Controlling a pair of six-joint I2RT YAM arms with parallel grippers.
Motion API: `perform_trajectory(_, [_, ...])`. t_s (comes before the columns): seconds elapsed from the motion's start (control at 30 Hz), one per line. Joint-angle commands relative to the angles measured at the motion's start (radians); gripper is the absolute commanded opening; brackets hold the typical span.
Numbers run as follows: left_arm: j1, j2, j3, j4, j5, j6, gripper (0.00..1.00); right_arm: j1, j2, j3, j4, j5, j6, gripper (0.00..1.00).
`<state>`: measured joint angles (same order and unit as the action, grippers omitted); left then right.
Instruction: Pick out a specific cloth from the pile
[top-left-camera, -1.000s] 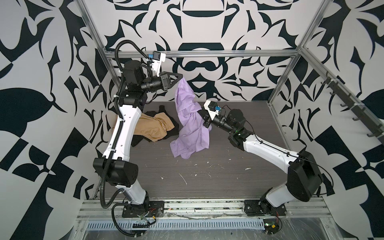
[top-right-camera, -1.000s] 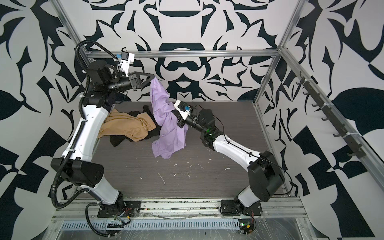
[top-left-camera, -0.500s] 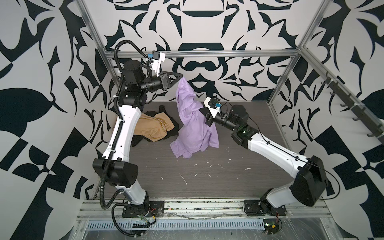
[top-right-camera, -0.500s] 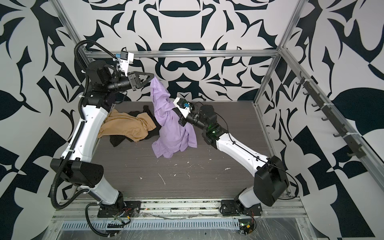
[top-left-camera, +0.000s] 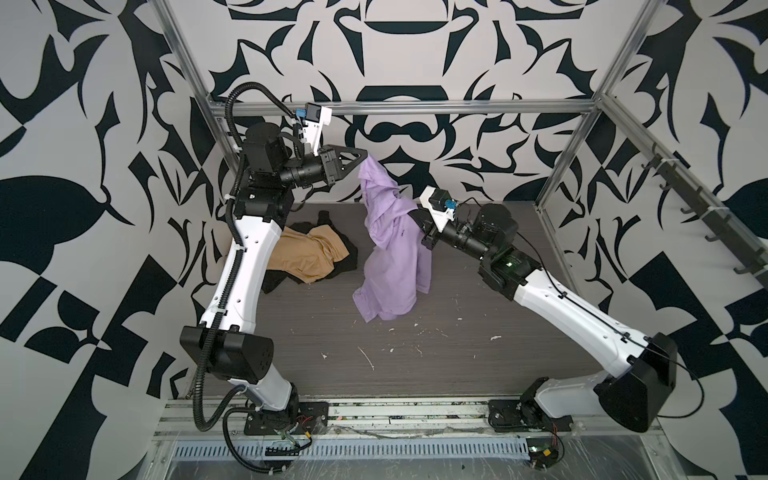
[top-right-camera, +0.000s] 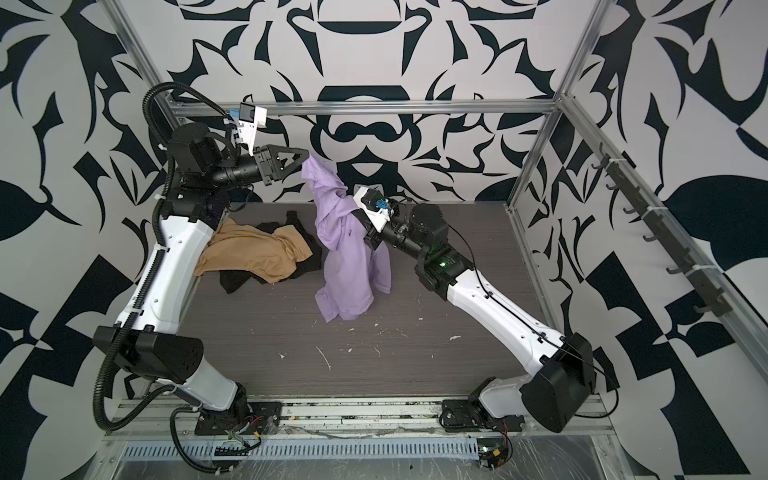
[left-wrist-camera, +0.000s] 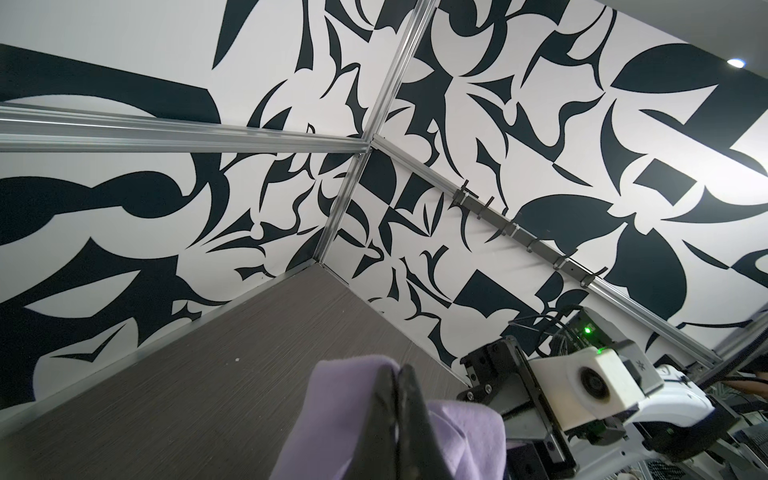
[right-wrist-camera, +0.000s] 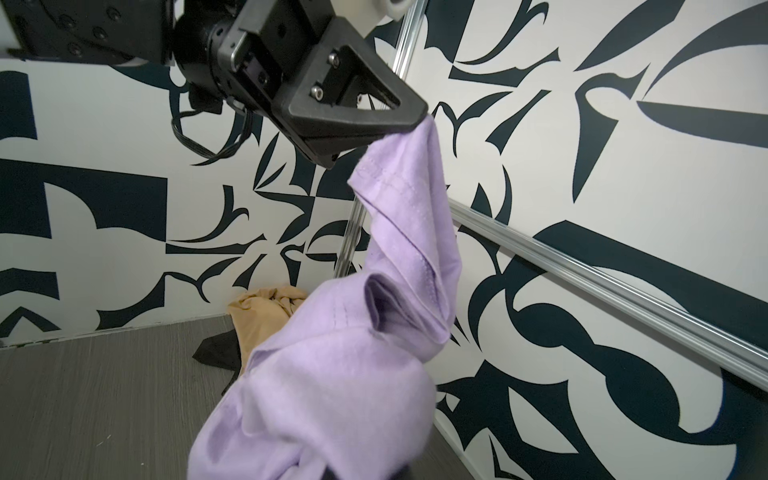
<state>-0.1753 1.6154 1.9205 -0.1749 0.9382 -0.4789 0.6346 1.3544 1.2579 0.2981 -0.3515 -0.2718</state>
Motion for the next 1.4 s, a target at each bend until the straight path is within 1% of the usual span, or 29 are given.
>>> perform_trajectory(0.0, [-0.003,-0.040,0.007,0.004,0.001,0.004,0.00,-0.003,-0.059,0.090,0.007,0.021,-0.026,0.00])
perform_trajectory(0.2, [-0.012,-0.061,0.024,-0.009,-0.005,-0.006,0.00,-0.004,-0.083,0.157,-0.076,0.040,-0.038,0.00])
perform_trajectory(0.3, [-0.030,-0.074,0.026,-0.021,-0.013,-0.004,0.00,-0.004,-0.098,0.170,-0.084,0.045,-0.038,0.00])
perform_trajectory(0.67, [-0.081,-0.120,0.022,-0.109,-0.045,0.051,0.00,0.008,-0.123,0.236,-0.175,0.041,-0.069,0.00])
perform_trajectory(0.8, [-0.099,-0.146,-0.002,-0.130,-0.060,0.071,0.00,0.013,-0.136,0.252,-0.200,0.049,-0.070,0.00])
perform_trajectory(0.93, [-0.102,-0.180,-0.063,-0.132,-0.067,0.077,0.00,0.015,-0.144,0.285,-0.261,0.070,-0.058,0.00])
perform_trajectory(1.0, [-0.105,-0.198,-0.104,-0.132,-0.070,0.081,0.00,0.016,-0.154,0.278,-0.264,0.078,-0.055,0.00])
perform_trajectory(1.23, [-0.127,-0.262,-0.298,-0.108,-0.080,0.084,0.00,0.016,-0.182,0.246,-0.272,0.121,-0.041,0.00])
perform_trajectory(1.37, [-0.130,-0.304,-0.427,-0.045,-0.089,0.060,0.00,0.016,-0.175,0.239,-0.286,0.141,-0.040,0.00])
